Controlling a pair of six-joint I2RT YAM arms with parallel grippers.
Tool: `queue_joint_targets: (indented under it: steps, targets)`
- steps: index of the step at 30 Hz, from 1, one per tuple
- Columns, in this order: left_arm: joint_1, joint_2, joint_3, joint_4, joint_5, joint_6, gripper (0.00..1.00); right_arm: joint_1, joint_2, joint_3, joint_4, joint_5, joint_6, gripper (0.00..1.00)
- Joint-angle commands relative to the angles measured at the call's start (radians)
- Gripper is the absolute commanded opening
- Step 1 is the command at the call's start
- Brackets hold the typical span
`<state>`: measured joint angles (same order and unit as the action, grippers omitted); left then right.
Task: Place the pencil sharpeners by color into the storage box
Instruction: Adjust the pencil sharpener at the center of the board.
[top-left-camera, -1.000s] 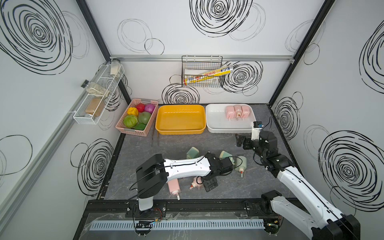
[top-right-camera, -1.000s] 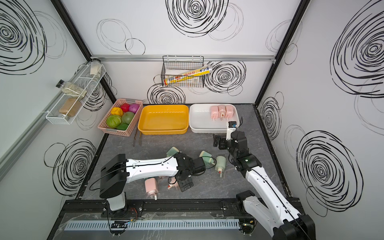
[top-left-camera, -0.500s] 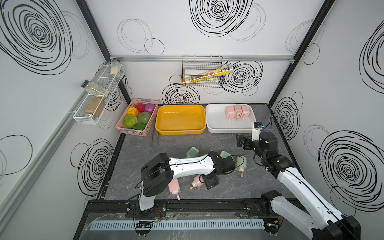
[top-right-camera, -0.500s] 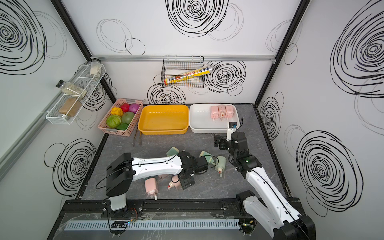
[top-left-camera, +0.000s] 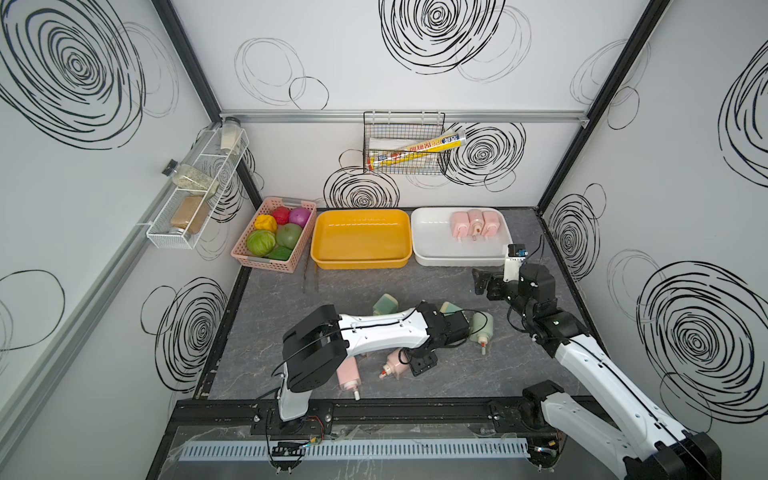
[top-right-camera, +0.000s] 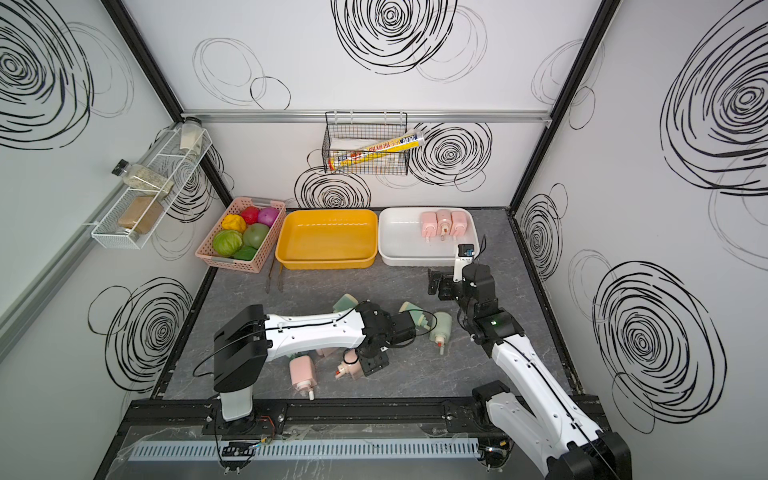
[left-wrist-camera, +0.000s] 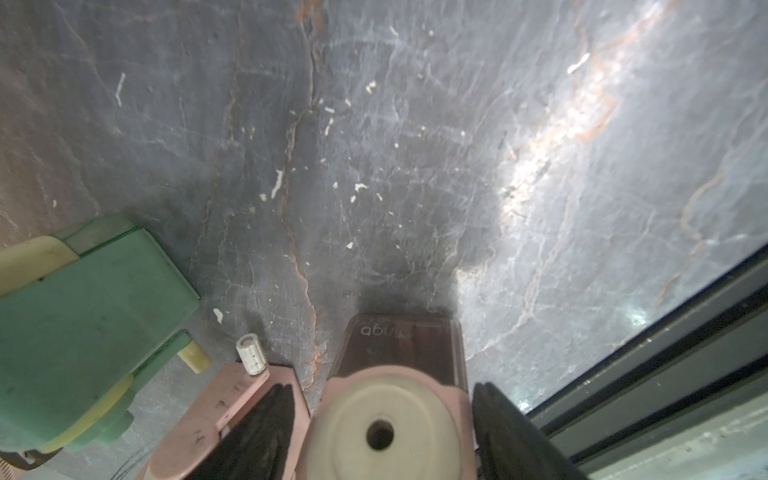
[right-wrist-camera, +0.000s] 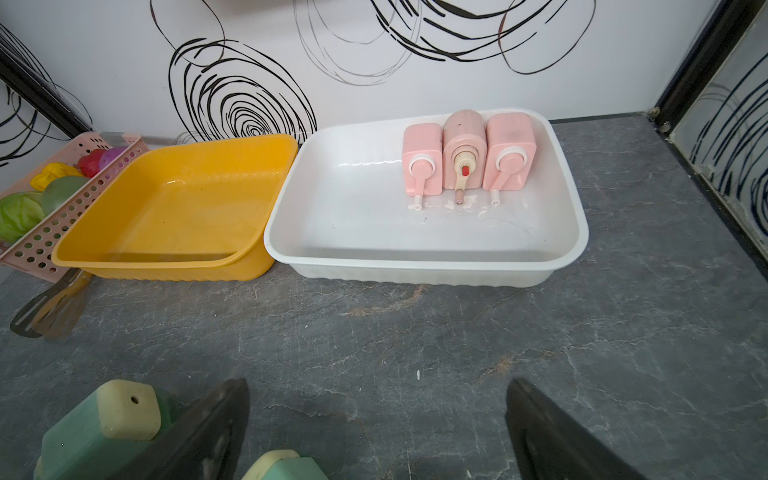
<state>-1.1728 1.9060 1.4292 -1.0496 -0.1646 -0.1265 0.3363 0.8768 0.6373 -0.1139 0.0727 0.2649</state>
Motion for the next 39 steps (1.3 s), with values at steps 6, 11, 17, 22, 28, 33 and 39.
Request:
queue_joint_targets:
  steps: [6, 11, 17, 22, 28, 33, 39]
  targets:
    - [0.024, -0.018, 0.007, -0.017, 0.024, 0.011, 0.64, -0.002, -0.015, -0.013, -0.001, 0.017, -0.009, 1.00]
    - [0.041, -0.028, 0.005, 0.017, 0.082, 0.007, 0.51, -0.002, -0.015, -0.010, -0.006, 0.013, -0.010, 1.00]
    - [0.066, -0.040, 0.011, 0.036, 0.130, -0.021, 0.28, -0.002, -0.018, -0.013, -0.008, 0.012, -0.009, 1.00]
    - [0.104, -0.074, 0.012, 0.071, 0.113, -0.062, 0.58, -0.002, -0.015, -0.013, -0.007, 0.013, -0.009, 1.00]
    - [0.158, -0.207, -0.010, 0.115, 0.101, -0.129, 0.83, 0.000, -0.021, -0.003, -0.045, -0.021, 0.014, 1.00]
    - [0.180, -0.344, -0.184, 0.143, 0.102, -0.222, 0.99, -0.001, -0.030, -0.002, -0.064, -0.025, 0.016, 1.00]
    - [0.177, -0.417, -0.302, 0.232, 0.187, -0.297, 0.99, 0.000, -0.015, -0.004, -0.053, -0.021, 0.028, 1.00]
